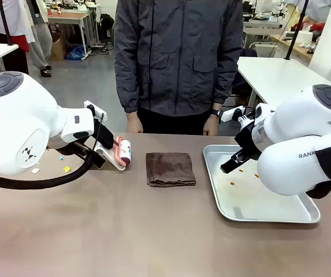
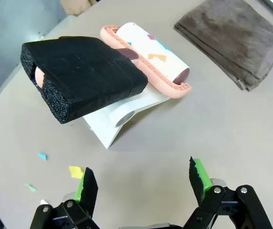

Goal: Clean the surface of the table.
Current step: Hold the Lint Roller with your left hand and the towel with your right hand.

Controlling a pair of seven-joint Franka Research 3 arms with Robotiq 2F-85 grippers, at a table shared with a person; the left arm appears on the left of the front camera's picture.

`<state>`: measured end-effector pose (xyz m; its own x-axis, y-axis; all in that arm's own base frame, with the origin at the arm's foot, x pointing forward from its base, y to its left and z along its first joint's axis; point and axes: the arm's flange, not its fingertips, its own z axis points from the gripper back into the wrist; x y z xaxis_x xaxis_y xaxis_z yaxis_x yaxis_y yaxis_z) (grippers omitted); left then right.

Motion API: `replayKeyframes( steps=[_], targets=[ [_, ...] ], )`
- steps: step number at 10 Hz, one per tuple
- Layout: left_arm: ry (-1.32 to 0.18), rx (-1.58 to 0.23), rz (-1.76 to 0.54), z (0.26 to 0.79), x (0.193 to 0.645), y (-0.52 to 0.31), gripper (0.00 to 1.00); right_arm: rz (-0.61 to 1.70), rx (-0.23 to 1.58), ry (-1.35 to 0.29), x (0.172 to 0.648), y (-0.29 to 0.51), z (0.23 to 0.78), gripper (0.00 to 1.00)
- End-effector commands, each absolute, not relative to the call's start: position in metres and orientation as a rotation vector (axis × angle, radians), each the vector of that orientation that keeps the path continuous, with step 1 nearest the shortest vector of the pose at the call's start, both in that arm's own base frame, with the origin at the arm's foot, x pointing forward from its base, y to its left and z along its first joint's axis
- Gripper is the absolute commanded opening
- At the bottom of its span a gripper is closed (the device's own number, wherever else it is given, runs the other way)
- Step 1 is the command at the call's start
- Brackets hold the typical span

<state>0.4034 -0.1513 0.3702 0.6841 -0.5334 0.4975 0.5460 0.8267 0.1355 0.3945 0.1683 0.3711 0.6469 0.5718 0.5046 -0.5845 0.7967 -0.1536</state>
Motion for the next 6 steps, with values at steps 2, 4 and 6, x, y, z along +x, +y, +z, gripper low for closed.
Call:
replayKeyframes(
  steps=[2, 4, 6],
  targets=[
    [-0.55, -0.024, -0.605, 0.3702, 0.4034, -0.1513, 1.0, 0.658, 0.024, -0.566, 0.3945, 0.1683, 0.3711, 1.0],
    [-0.55, -0.024, -0.605, 0.3702, 0.4034, -0.1513, 1.0, 0.658, 0.024, -0.566, 0.3945, 0.1683, 0.3711, 1.0],
    [-0.55, -0.024, -0.605, 0.3702, 0.4034, -0.1513, 1.0, 0.658, 0.024, -0.566, 0.3945, 0.1683, 0.3711, 1.0]
  ],
)
